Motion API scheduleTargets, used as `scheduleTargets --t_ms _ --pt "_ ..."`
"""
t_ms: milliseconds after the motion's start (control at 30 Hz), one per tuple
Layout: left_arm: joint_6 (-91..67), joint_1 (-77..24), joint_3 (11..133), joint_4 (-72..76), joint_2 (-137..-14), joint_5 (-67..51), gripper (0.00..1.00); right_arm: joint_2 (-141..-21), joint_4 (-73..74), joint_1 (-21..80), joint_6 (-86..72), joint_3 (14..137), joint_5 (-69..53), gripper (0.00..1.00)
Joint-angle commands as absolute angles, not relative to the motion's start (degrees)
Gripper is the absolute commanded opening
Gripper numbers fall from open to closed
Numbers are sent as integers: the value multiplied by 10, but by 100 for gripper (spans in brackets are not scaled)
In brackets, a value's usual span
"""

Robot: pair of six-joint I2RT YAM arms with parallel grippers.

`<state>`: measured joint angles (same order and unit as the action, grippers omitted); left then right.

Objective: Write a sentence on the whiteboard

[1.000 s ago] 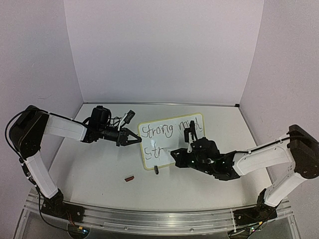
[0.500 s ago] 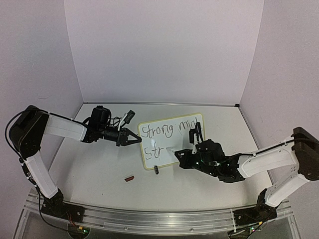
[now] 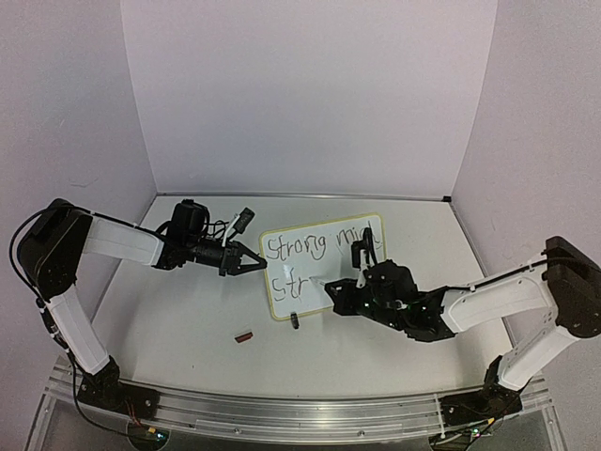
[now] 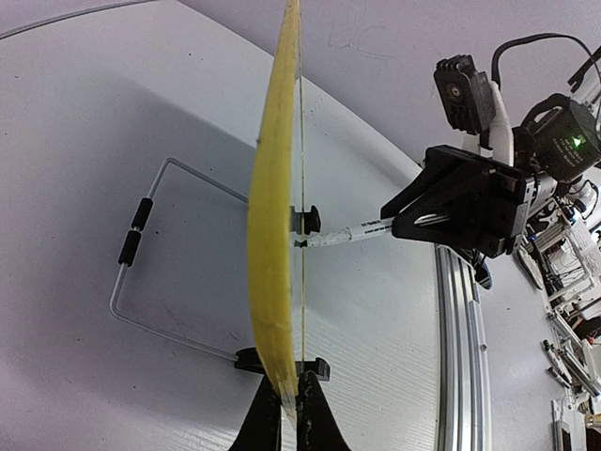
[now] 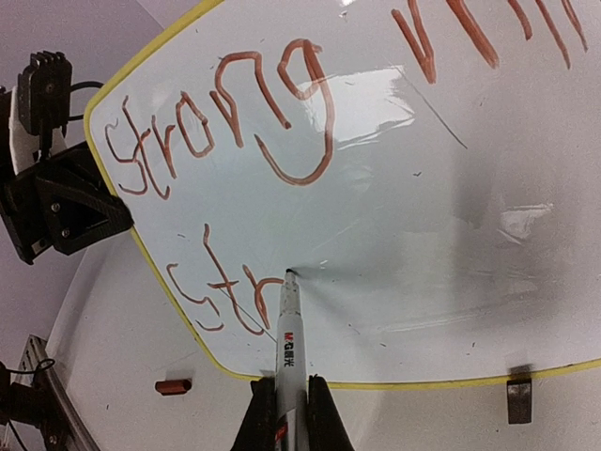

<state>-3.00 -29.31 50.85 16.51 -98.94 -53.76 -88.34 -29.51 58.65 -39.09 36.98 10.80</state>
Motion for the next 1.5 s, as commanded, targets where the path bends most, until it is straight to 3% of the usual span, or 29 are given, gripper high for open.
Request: scheduleTargets --t_ms 0,500,1467 --pt "-4 -297 498 141 -978 -521 0 -896 -294 582 -394 390 101 0" --pt "-4 -297 498 141 -980 -521 0 -891 -262 583 -416 366 79 0" --pt "-4 -297 498 139 -976 -521 0 -877 -225 583 -357 434 118 0"
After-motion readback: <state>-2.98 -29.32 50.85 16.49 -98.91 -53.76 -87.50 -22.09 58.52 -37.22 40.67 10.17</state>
